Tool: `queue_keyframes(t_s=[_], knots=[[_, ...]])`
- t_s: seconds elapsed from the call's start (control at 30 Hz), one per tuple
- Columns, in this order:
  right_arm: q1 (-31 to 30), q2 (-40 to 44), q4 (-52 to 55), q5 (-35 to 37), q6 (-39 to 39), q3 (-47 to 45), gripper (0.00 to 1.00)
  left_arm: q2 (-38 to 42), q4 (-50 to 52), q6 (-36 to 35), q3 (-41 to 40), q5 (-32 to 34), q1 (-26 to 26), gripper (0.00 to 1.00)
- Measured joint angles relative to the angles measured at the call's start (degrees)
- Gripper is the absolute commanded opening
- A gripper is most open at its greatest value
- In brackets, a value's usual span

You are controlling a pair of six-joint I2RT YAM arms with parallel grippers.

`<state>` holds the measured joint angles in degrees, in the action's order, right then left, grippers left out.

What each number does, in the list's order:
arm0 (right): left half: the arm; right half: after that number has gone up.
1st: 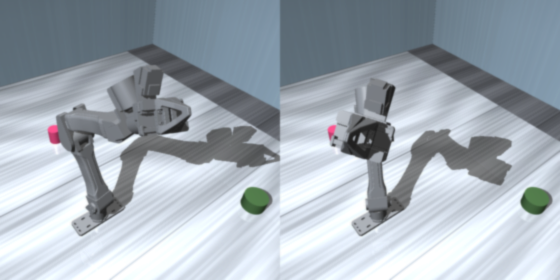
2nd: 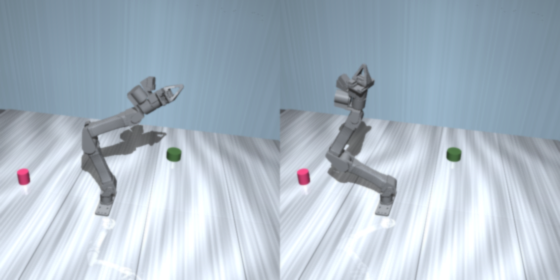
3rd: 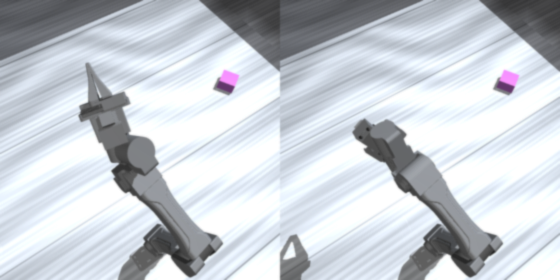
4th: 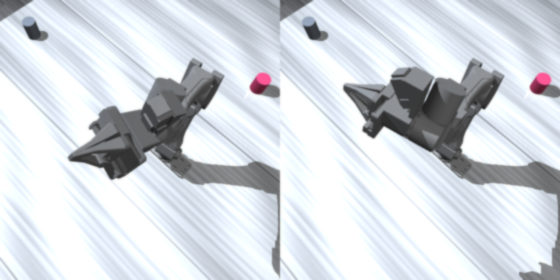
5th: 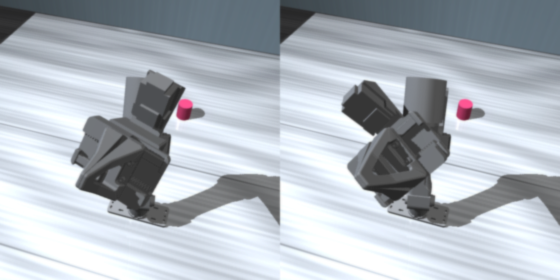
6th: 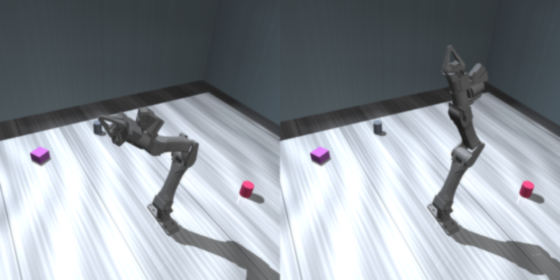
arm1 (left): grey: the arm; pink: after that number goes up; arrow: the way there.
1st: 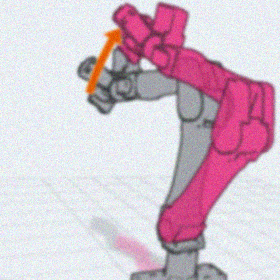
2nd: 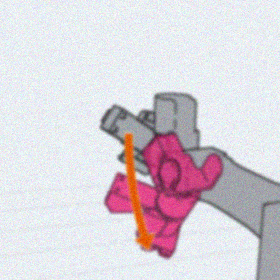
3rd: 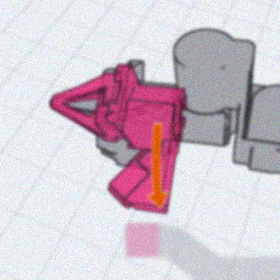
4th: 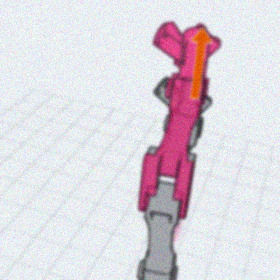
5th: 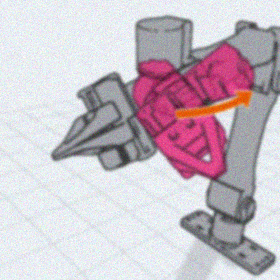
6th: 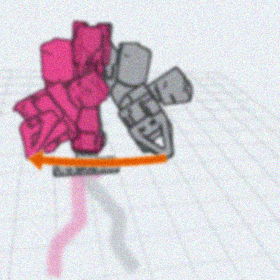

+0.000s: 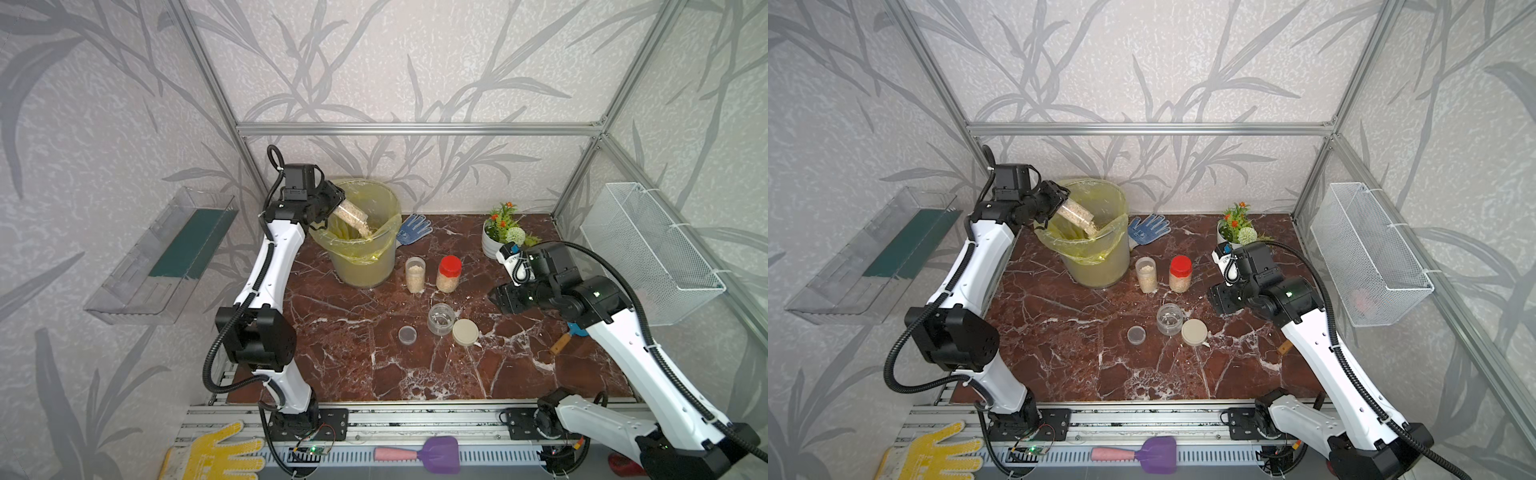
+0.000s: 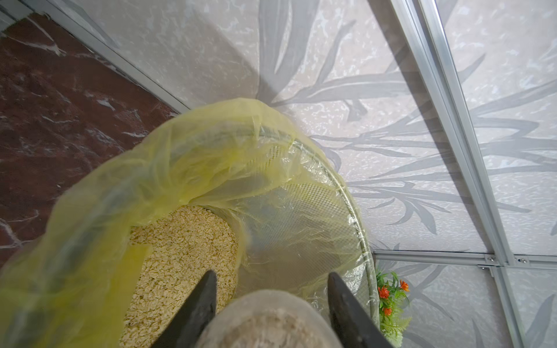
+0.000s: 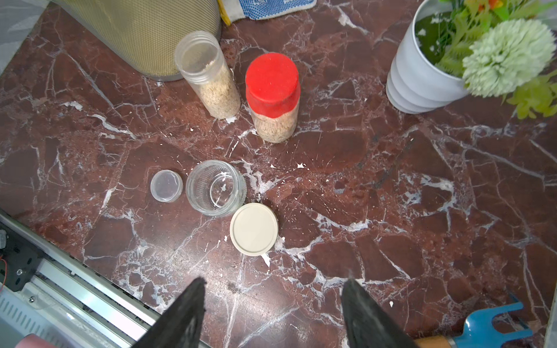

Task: Empty expired oatmeal from jars
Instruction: Pour the expired oatmeal into the trash bin.

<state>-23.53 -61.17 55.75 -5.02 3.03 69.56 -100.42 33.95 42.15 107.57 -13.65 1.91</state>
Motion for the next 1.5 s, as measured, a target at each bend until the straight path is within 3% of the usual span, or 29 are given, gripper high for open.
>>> queue_keyframes(t_s=[0.3,0.67,0.97,1.07,1.2,1.27,1.5], knots=[[1.8,4.1,-6.1,0.2,3.4,-6.6,0.72,-5.2,6.4,-15.1,8.7,7.6,3.3,0.0],[1.9,11.0,-14.8,0.5,7.9,-13.4,0.73,-7.6,0.7,-31.1,6.8,20.3,10.7,0.0],[1.9,9.4,-18.4,-0.7,10.4,-14.7,0.73,-6.1,-7.0,-38.1,0.3,28.5,12.3,0.0],[1.9,8.3,-18.8,-1.3,10.8,-14.7,0.72,-6.0,-9.2,-43.3,0.3,35.6,14.4,0.0],[1.9,7.2,-19.5,-2.1,11.3,-14.7,0.72,-6.1,-7.6,-41.9,2.1,35.5,16.3,0.0],[1.9,6.8,-19.5,-2.6,11.4,-14.7,0.72,-6.0,-7.7,-41.7,2.5,32.5,15.6,0.0],[1.9,5.6,-19.8,-3.3,11.5,-14.4,0.72,-6.2,-6.4,-40.7,4.0,33.2,13.6,0.0]])
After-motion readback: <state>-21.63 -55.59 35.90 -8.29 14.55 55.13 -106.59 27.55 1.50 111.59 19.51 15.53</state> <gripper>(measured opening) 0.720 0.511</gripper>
